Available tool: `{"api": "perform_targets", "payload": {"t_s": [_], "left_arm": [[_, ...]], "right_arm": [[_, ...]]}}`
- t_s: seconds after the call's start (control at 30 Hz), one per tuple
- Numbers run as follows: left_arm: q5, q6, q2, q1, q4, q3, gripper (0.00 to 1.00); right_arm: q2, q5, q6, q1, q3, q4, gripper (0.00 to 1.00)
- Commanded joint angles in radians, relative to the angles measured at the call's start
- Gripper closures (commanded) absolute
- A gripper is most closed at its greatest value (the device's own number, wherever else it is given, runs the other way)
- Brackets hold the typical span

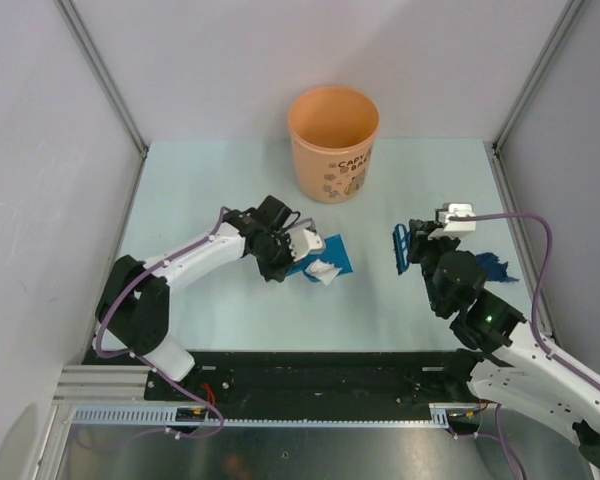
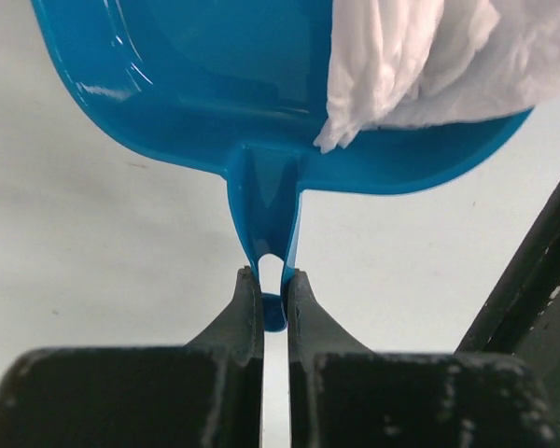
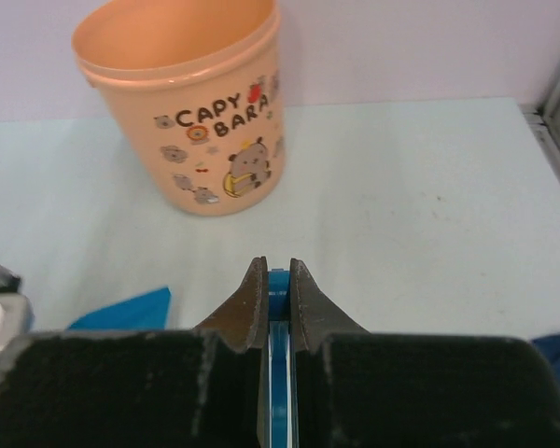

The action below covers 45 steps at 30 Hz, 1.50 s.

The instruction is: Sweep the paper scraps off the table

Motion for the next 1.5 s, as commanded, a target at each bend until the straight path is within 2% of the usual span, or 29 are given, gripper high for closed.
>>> {"api": "perform_targets", "payload": {"t_s": [0.0,0.13,0.33,0.37,0.43,0.47,0.53,0.57,0.63,0.67,0.7,0.73,0.77,0.8,0.83,0.87,0.9,0.97,1.0,1.07,1.23,1.37,1.47], "left_arm": [[0.102,-0.042,-0.042,0.021,-0.086,0.152,1.00],[0.053,-0.102,-0.002,0.060,-0.115,0.347,1.00],[-0.066,-0.175,0.129,0.097,-0.143,0.764,1.00],[-0.117,-0.185,0.187,0.100,-0.149,0.888,1.00],[-0.203,-0.188,0.264,0.108,-0.170,1.026,1.00],[-0.328,-0.173,0.350,0.108,-0.173,1.174,1.00],[-0.456,-0.139,0.435,0.108,-0.173,1.327,1.00],[-0.599,-0.078,0.526,0.106,-0.172,1.463,1.00],[-0.750,0.010,0.591,0.091,-0.119,1.560,1.00],[-0.821,0.118,0.604,0.085,-0.070,1.550,1.00],[-0.955,0.177,0.605,0.073,0.063,1.518,1.00],[-1.009,0.241,0.601,0.067,0.145,1.478,1.00],[-1.051,0.368,0.596,0.062,0.231,1.399,1.00],[-1.127,0.437,0.589,0.053,0.420,1.357,1.00],[-1.155,0.513,0.575,0.050,0.528,1.317,1.00],[-1.180,0.677,0.569,0.047,0.638,1.236,1.00],[-1.211,0.767,0.567,0.039,0.895,1.202,1.00],[-1.220,1.020,0.567,0.031,1.093,1.118,1.00],[-1.220,1.071,0.573,0.021,1.180,1.113,1.00],[-1.216,1.165,0.578,0.014,1.236,1.075,1.00],[-1.170,1.401,0.568,0.010,1.584,0.885,1.00],[-1.124,1.481,0.558,0.008,1.664,0.783,1.00],[-1.114,1.497,0.556,0.008,1.689,0.769,1.00]], "right_arm": [[-0.046,0.073,-0.005,-0.026,0.022,-0.080,1.00],[-0.064,0.073,0.003,-0.066,0.007,-0.095,1.00],[-0.064,0.032,0.032,-0.110,-0.006,-0.131,1.00],[-0.066,0.026,0.035,-0.113,-0.007,-0.134,1.00],[-0.070,0.009,0.029,-0.121,-0.010,-0.142,1.00],[-0.072,0.000,0.029,-0.123,-0.013,-0.145,1.00],[-0.075,-0.003,0.026,-0.132,-0.018,-0.148,1.00],[-0.075,-0.002,0.026,-0.133,-0.018,-0.151,1.00],[-0.081,-0.003,0.024,-0.135,-0.016,-0.152,1.00],[-0.085,-0.011,0.021,-0.138,-0.018,-0.151,1.00],[-0.089,-0.017,0.019,-0.139,-0.016,-0.146,1.00],[-0.092,-0.023,0.018,-0.139,-0.018,-0.143,1.00],[-0.098,-0.029,0.015,-0.141,-0.018,-0.132,1.00],[-0.099,-0.031,0.013,-0.141,-0.018,-0.126,1.00],[-0.102,-0.033,0.013,-0.141,-0.018,-0.122,1.00],[-0.105,-0.033,0.010,-0.143,-0.018,-0.117,1.00],[-0.107,-0.034,0.010,-0.141,-0.018,-0.115,1.00],[-0.113,-0.033,0.007,-0.141,-0.016,-0.120,1.00],[-0.115,-0.033,0.004,-0.141,-0.018,-0.123,1.00],[-0.116,-0.025,-0.011,-0.141,-0.018,-0.129,1.00],[-0.118,-0.014,-0.042,-0.143,-0.018,-0.135,1.00],[-0.118,0.009,-0.059,-0.146,-0.016,-0.137,1.00],[-0.119,0.012,-0.056,-0.147,-0.018,-0.138,1.00]]}}
